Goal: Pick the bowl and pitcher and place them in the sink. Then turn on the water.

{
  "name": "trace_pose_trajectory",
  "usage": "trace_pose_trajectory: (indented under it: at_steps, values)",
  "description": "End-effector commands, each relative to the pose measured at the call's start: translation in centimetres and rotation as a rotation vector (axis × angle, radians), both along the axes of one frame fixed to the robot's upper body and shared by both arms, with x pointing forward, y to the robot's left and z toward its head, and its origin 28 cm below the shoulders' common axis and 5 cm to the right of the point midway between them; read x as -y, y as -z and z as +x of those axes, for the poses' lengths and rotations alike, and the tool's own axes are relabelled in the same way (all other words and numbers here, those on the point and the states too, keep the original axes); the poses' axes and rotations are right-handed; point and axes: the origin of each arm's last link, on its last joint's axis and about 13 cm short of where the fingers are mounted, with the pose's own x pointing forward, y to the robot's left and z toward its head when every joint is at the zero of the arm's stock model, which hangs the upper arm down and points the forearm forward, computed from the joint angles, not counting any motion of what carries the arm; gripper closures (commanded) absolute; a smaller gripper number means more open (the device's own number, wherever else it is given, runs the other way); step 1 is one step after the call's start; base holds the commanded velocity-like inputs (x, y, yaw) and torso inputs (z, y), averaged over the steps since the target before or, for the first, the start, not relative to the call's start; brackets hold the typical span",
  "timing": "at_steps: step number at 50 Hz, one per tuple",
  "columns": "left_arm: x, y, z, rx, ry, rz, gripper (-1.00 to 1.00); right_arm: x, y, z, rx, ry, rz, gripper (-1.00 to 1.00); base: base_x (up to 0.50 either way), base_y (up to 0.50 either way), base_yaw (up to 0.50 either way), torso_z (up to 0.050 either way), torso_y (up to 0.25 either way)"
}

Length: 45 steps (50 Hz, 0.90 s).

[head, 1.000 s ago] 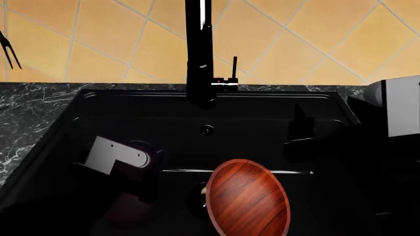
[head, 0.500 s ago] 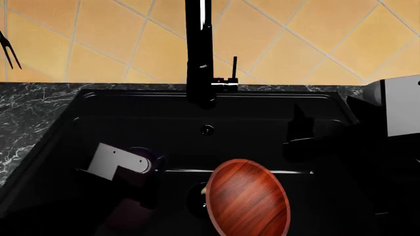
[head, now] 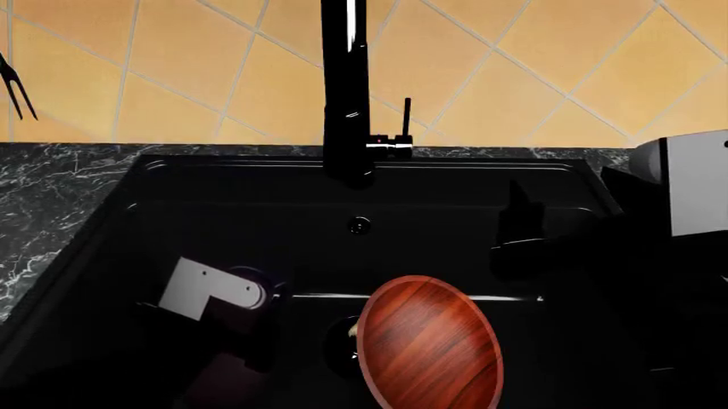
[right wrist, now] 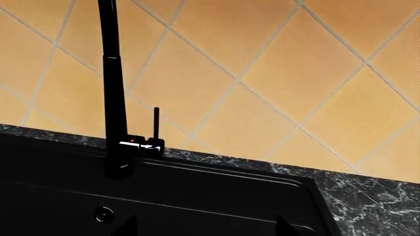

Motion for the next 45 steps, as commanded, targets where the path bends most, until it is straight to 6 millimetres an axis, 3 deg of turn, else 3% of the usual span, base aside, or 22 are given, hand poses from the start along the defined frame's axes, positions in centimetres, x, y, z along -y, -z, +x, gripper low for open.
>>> trace_pose_trajectory:
  at_steps: [1,38,39,45]
  values:
    - [-0.3,-0.3,0.5,0.042,-0.034,0.006,1.00,0.0,0.0,0.0,-0.002,0.001,0.000,-1.00,0.01,0.24,0.03,0.000,0.010]
    - [-0.2,1.3,0.0,-0.013,-0.024,0.003,1.00,0.0,-0.1,-0.1,0.002,0.001,0.000,-1.00,0.01,0.25,0.03,0.000,0.001]
    - [-0.2,1.3,0.0,-0.015,-0.023,0.001,-1.00,0.0,-0.1,-0.1,0.002,0.000,-0.001,-1.00,0.01,0.25,0.03,0.000,0.000]
    - [-0.2,1.4,0.1,-0.025,-0.019,-0.007,-1.00,-0.1,-0.1,-0.1,0.002,-0.001,-0.002,-1.00,0.00,0.00,0.00,0.000,0.000]
